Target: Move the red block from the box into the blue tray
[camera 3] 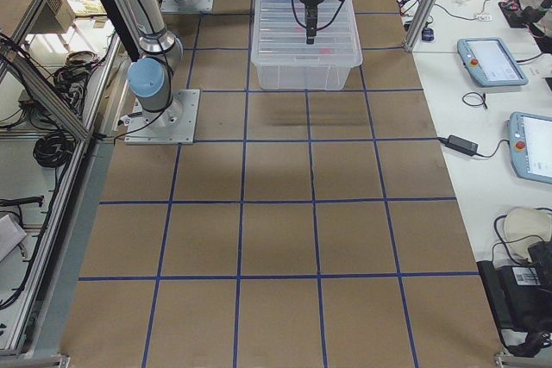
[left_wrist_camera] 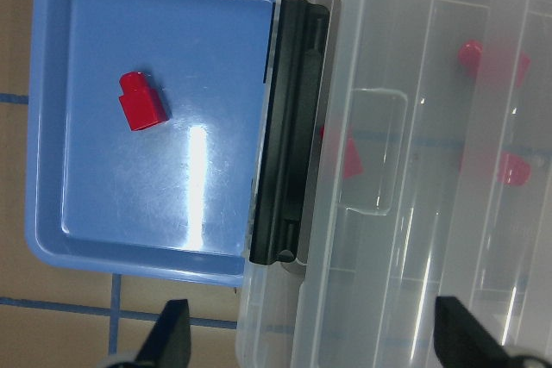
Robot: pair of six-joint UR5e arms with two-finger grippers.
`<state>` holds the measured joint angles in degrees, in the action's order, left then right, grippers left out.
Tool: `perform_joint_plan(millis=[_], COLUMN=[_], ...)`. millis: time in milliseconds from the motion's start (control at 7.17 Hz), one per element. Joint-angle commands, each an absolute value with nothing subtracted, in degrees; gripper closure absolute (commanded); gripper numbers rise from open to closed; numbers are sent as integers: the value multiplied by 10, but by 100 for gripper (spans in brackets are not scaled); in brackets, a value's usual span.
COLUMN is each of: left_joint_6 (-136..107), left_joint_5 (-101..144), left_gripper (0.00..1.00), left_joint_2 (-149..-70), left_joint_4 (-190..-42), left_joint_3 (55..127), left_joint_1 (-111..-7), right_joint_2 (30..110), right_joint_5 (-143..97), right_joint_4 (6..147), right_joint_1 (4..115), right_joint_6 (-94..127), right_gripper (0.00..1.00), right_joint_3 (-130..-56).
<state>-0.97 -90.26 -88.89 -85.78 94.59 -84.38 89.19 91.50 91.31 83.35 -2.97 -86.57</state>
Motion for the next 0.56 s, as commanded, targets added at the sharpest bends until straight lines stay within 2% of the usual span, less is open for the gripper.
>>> perform_joint_plan(millis=[0, 419], left_joint_6=[-11, -14], left_joint_5=[-902, -903], left_gripper=[0, 0], left_joint_2=[-892, -896], left_joint_4=[-857, -850], left_joint_3=[947, 947], left_joint_1=[-844, -844], right_joint_2=[889, 886], right_joint_5=[918, 920], right_joint_4=[918, 915], right_joint_1=[909, 909], right_joint_6=[72, 70], right_gripper=[0, 0], right_joint_3=[-865, -867])
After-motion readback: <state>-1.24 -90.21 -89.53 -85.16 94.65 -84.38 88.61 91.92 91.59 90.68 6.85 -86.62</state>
